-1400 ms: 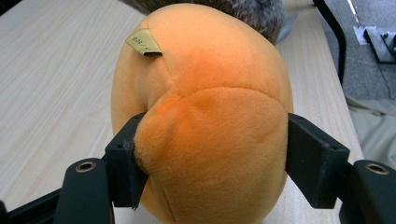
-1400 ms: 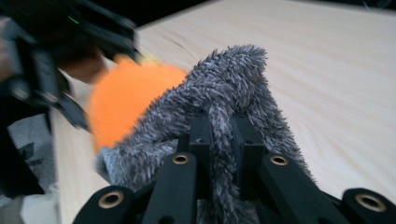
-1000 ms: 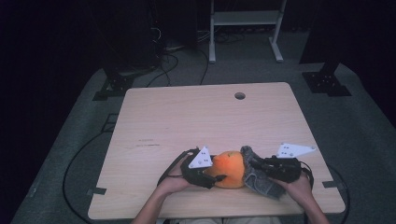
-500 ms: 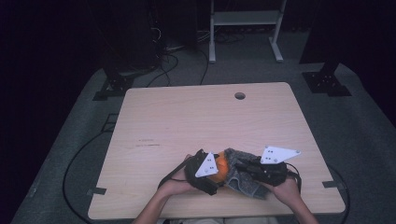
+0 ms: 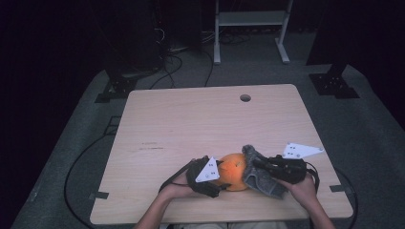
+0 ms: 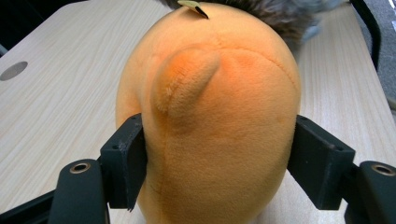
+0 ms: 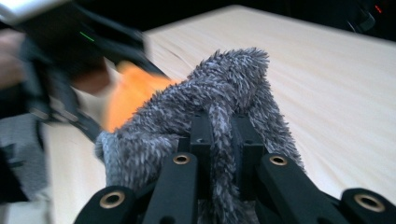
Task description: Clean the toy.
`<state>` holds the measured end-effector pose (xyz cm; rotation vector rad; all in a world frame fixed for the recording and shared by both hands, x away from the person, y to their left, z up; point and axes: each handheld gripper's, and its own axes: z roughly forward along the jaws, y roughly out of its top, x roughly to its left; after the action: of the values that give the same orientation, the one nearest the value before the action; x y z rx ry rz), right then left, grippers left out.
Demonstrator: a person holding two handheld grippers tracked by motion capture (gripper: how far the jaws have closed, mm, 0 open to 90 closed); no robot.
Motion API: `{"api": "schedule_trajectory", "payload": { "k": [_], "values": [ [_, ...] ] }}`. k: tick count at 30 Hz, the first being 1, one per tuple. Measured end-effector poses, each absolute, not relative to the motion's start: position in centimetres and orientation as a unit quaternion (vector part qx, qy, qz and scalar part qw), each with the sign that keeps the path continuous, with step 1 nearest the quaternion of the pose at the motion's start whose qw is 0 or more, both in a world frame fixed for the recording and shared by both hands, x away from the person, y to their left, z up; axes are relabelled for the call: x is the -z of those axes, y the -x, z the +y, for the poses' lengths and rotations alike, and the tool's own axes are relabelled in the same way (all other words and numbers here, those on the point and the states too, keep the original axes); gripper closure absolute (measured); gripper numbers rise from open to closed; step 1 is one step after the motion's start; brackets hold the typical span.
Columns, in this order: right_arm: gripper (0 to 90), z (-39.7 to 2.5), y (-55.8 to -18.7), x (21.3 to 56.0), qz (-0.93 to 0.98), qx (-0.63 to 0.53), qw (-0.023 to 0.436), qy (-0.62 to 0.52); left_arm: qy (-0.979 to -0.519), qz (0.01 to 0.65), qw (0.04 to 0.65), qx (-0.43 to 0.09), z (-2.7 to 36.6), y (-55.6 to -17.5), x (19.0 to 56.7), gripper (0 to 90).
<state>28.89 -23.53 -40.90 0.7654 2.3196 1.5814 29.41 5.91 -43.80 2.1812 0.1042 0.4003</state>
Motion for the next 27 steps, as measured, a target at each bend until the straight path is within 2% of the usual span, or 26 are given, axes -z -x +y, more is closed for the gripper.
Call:
{"api": "schedule_trajectory", "payload": {
  "k": [4,9,15,22,27],
  "values": [
    [80.7,-22.0,-28.9,41.2,0.807,-0.527,0.113,-0.241,-0.884,0.043,0.439,-0.155,6.3,-29.5,44.0,27.6],
    [80.6,-23.6,-29.8,42.4,0.801,-0.52,0.106,-0.276,-0.885,0.043,0.439,-0.151,6.4,-29.6,44.0,27.6],
    [80.6,-23.7,-29.6,42.1,0.799,-0.524,0.108,-0.274,-0.887,0.044,0.437,-0.144,6.8,-29.8,44.2,27.5],
    [80.6,-25.3,-30.8,43.9,0.798,-0.503,0.093,-0.319,-0.888,0.045,0.436,-0.141,7.1,-29.9,44.2,27.3],
    [80.6,-24.8,-30.4,43.0,0.787,-0.529,0.09,-0.304,-0.888,0.047,0.437,-0.138,7.2,-30.0,44.3,27.0]
  ]
}}
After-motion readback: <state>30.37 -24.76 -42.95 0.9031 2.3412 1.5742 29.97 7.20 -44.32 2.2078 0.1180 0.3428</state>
